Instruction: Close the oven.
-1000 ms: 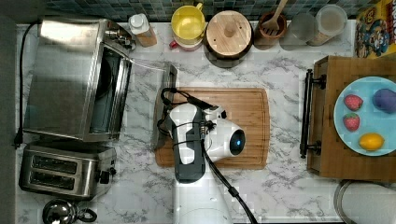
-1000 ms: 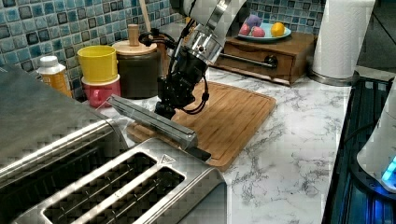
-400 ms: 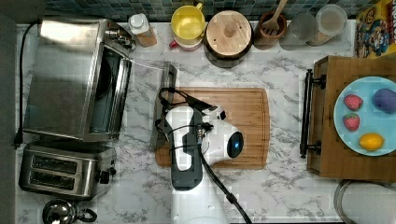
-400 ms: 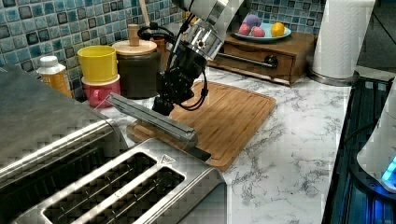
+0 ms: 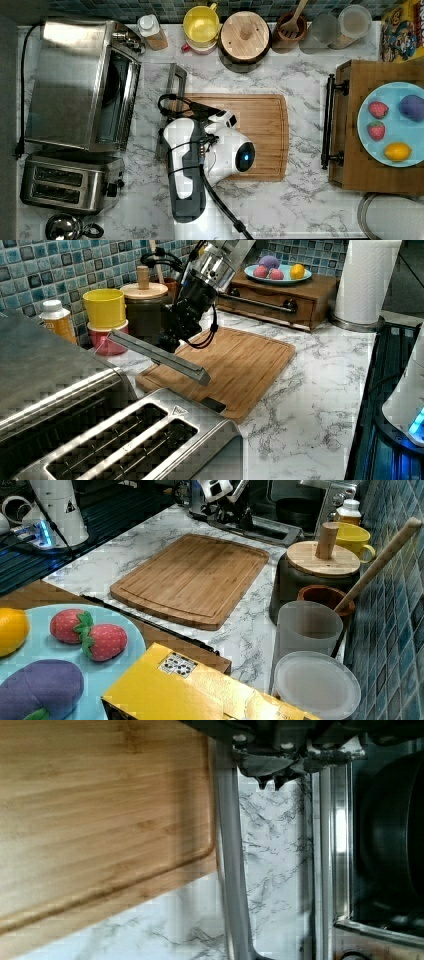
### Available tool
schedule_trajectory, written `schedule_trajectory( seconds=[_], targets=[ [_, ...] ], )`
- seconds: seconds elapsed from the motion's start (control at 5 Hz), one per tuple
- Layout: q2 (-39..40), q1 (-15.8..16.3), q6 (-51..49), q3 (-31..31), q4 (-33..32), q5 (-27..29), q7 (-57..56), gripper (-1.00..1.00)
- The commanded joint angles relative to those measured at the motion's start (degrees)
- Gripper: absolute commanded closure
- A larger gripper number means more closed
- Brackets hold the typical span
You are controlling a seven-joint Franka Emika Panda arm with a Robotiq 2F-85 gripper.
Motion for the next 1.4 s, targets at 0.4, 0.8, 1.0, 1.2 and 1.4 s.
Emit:
schedule_trajectory(
  seconds=[0.4, 0.8, 1.0, 1.2, 1.4],
  targets=[
    [-6.75, 10.21, 5.83, 9.05, 12.51, -30.76, 37.24, 1.0],
    [-7.09, 9.77, 1.67, 11.23, 17.23, -49.72, 53.94, 1.0],
    [-6.96, 10.78, -0.38, 11.8, 19.65, -60.8, 64.83, 1.0],
    [-4.02, 11.19, -4.36, 12.67, 24.34, -71.55, 72.3, 1.0],
    [-2.17, 12.38, -9.21, 13.79, 28.78, -82.22, 82.14, 1.0]
  ],
)
